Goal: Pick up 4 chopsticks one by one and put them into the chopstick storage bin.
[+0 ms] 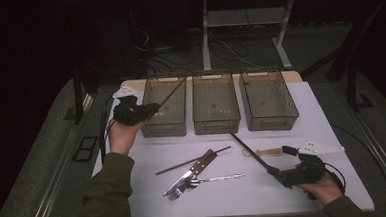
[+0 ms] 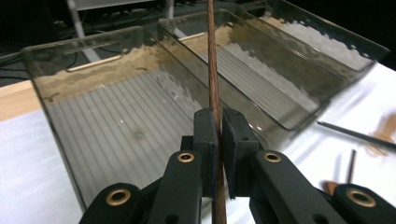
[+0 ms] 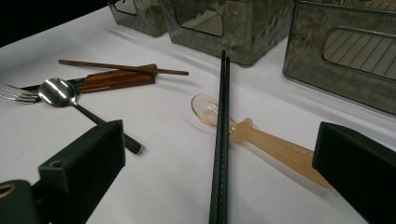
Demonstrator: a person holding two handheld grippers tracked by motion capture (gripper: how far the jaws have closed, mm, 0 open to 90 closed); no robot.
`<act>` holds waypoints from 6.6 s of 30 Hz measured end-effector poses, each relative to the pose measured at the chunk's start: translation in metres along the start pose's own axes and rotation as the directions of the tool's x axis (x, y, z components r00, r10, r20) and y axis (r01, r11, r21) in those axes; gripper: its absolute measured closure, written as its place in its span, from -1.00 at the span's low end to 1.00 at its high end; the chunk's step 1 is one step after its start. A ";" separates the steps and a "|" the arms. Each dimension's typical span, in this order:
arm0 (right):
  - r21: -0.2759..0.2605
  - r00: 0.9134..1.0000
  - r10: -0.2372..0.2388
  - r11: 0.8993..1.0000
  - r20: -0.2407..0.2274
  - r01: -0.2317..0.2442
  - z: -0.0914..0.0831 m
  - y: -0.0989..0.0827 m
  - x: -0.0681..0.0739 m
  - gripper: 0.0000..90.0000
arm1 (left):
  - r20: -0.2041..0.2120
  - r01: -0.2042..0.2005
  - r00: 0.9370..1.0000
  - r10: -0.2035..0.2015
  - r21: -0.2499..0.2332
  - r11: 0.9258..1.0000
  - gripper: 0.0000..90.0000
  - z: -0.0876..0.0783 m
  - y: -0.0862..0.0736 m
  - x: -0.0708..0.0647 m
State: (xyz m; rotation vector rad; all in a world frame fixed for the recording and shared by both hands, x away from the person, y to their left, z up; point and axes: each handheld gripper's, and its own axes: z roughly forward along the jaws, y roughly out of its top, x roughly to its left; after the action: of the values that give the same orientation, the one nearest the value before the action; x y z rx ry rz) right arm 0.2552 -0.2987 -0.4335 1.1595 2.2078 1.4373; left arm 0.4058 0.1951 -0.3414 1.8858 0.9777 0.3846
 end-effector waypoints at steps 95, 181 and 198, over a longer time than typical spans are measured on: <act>-0.018 1.000 0.017 1.000 0.021 -0.017 -0.009 -0.004 -0.001 -0.94 | 0.089 -0.076 0.993 0.071 0.060 0.995 -0.22 0.023 -0.011 -0.004; 0.009 0.997 -0.050 0.999 -0.064 0.051 0.001 0.000 0.002 -0.94 | 0.352 -0.337 0.902 0.249 0.218 0.916 0.72 0.031 -0.122 -0.076; 0.012 0.996 -0.056 0.998 -0.066 0.057 0.001 0.000 0.002 -0.94 | 0.358 -0.360 0.894 0.271 0.211 0.909 0.87 0.029 -0.120 -0.074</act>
State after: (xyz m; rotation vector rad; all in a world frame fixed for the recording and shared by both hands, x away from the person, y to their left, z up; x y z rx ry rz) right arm 0.2542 -0.2964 -0.4333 1.0596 2.2783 1.4592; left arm 0.3206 0.1492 -0.4485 2.2828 0.5176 0.1242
